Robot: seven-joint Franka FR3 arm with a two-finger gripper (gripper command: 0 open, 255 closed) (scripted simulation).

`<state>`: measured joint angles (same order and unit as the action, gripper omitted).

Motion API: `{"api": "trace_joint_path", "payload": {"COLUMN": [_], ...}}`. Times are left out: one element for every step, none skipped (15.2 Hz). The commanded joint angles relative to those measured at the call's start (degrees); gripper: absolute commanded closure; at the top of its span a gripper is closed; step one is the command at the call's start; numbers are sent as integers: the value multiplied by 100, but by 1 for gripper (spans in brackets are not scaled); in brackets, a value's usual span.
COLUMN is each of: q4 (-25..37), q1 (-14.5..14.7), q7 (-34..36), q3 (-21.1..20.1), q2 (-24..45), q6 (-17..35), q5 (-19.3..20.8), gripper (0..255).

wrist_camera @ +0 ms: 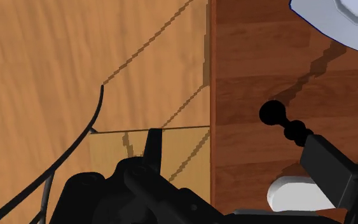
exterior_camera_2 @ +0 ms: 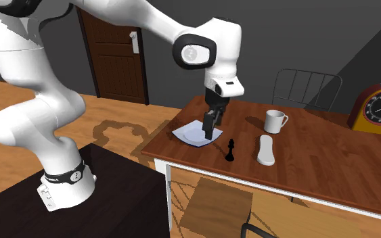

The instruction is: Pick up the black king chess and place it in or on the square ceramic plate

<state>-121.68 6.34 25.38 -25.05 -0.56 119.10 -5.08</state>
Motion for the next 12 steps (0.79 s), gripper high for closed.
{"api": "trace_joint_path", "payload": {"q4": [242, 394, 553, 720, 894, 1076, 1266, 1464, 1670, 1885, 1944, 1911], "q1": [78, 129, 186, 249, 317, 393, 473, 555, 645, 737, 766, 778], "q7": [214, 324, 433, 538, 641, 739, 832, 920, 1002, 1079, 1097, 1106], "q3": [-83, -113, -136, -153, -163, -166, -164, -159, -147, -132, -123, -114], "q2": [426, 652, 880, 1108, 1336, 1564, 1793, 2021, 2249, 2477, 2537, 2571], "q6": [129, 173, 210, 240, 264, 280, 290, 293, 289, 278, 274, 339], "q5": [127, 206, 287, 369, 451, 531, 609, 685, 756, 822, 837, 852], "gripper": [0, 0, 0, 0, 0, 0, 0, 0, 0, 0, 0, 0]}}
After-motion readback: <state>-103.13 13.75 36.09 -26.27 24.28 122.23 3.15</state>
